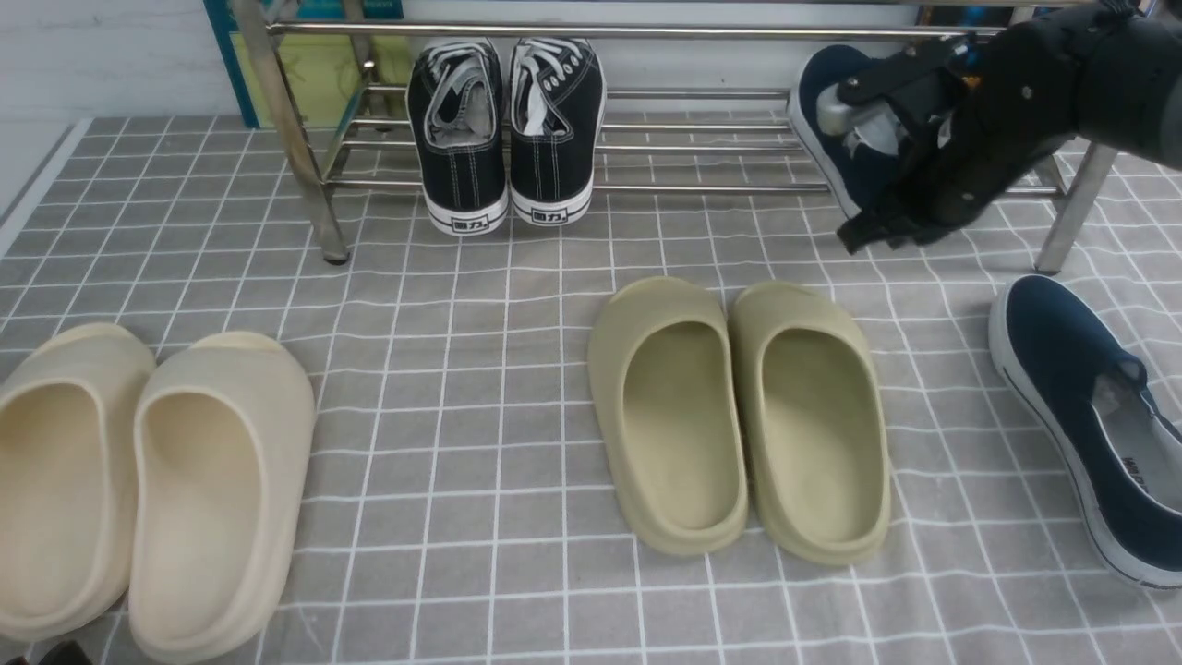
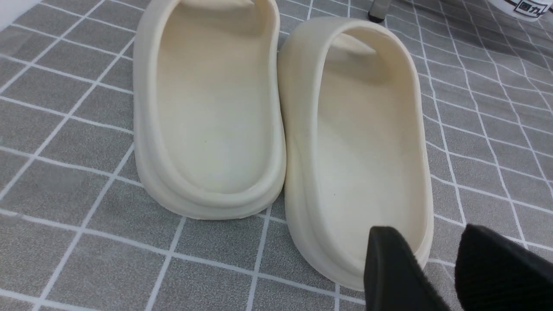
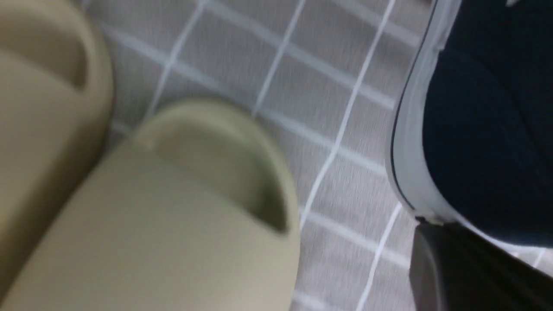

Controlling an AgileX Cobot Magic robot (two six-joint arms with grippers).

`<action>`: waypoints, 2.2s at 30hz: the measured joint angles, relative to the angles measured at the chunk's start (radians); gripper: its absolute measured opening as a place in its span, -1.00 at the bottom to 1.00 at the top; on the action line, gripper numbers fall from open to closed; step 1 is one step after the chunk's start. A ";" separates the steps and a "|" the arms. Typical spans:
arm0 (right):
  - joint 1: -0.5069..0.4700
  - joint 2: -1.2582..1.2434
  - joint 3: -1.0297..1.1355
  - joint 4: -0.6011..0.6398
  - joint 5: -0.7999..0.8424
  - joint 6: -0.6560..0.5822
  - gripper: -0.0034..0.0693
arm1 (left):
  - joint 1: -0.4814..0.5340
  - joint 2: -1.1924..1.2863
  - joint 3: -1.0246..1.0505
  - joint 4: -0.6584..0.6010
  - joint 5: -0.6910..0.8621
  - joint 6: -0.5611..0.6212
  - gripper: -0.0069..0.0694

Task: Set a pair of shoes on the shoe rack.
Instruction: Use the right arm to put a shoe into the shoe rack, then use the right arm to grab the shoe closest to it

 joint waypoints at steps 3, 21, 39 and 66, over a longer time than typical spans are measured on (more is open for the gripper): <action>0.000 0.015 -0.033 -0.001 -0.022 0.001 -0.91 | 0.000 0.000 0.000 0.000 0.000 0.000 -0.19; 0.000 -0.210 -0.084 0.007 0.555 0.003 -0.75 | 0.000 0.000 0.000 0.000 0.000 0.000 -0.19; 0.000 -0.518 0.557 -0.088 0.440 0.251 -0.30 | 0.000 0.000 0.000 0.000 0.000 0.000 -0.19; -0.001 -0.462 0.666 -0.170 0.252 0.391 -0.82 | 0.000 0.000 0.000 0.000 0.000 0.000 -0.19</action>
